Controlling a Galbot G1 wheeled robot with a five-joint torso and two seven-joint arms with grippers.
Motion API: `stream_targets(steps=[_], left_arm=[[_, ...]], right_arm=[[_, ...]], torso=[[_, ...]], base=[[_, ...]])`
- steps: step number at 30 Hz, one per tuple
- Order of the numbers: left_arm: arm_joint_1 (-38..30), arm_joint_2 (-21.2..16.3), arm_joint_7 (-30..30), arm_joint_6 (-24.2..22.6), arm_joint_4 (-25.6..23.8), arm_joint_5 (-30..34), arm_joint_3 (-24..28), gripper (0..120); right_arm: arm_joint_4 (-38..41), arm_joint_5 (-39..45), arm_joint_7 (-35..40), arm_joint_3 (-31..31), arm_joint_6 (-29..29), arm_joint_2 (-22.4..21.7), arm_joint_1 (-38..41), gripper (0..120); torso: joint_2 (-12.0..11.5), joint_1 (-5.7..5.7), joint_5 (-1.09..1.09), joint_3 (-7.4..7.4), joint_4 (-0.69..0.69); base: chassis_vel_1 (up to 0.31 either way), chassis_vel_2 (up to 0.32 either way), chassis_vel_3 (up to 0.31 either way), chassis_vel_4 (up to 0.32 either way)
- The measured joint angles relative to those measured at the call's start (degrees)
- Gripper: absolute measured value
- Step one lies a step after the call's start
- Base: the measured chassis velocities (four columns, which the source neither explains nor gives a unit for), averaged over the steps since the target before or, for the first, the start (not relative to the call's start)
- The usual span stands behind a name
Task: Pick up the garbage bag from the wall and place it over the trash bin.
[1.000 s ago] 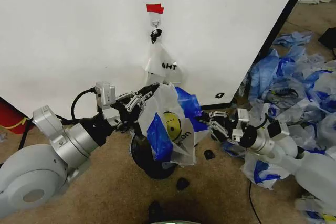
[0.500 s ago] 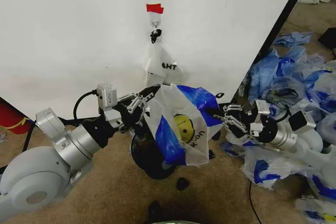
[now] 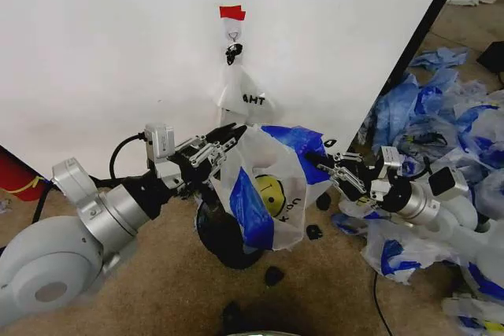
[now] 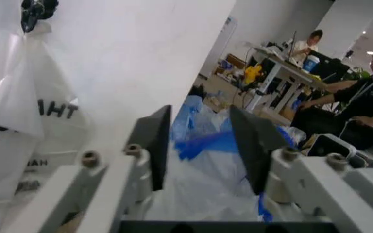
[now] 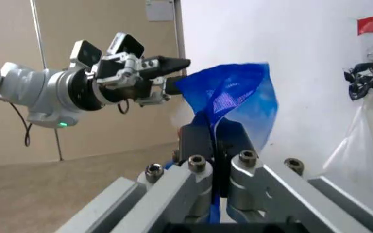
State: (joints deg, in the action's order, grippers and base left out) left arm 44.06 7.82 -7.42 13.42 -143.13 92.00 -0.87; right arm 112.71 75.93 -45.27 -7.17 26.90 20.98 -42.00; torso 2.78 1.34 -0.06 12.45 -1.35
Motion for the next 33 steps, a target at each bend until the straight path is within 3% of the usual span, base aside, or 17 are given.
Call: stream_targets(steps=[3,5,8,15,33], left_arm=[[0.13,-0.64,0.75,-0.86,-0.07,0.87,-0.65,58],[0.14,-0.67,0.88,-1.00,-0.08,1.05,-0.73,60],[0.14,-0.48,0.83,-1.14,-0.08,1.37,-0.82,75],[1.29,0.87,-2.03,-0.82,-0.11,1.28,-0.51,98],[2.33,3.21,-5.49,-0.26,-0.11,2.08,2.97,100]], right_arm=[[-0.01,-0.45,0.67,0.03,0.22,0.18,-0.09,0],[-0.01,-0.57,0.78,0.03,0.28,0.26,-0.12,0],[0.00,-0.89,1.74,0.19,0.57,0.67,-0.13,0],[0.00,-0.65,3.96,1.81,1.48,1.35,0.33,0],[-1.00,2.43,9.15,7.68,3.10,3.81,2.71,0]], torso=[[0.00,0.00,0.00,0.00,0.00],[0.00,0.00,0.00,0.00,0.00],[0.00,0.00,0.01,0.00,0.00],[0.00,0.00,0.00,0.00,0.00],[0.00,0.00,0.00,0.00,0.00]], base=[[0.000,0.000,0.000,0.000],[0.000,0.000,0.000,0.000],[0.000,0.000,0.000,0.000],[0.000,0.000,0.000,0.000],[0.000,0.000,0.000,0.000]])
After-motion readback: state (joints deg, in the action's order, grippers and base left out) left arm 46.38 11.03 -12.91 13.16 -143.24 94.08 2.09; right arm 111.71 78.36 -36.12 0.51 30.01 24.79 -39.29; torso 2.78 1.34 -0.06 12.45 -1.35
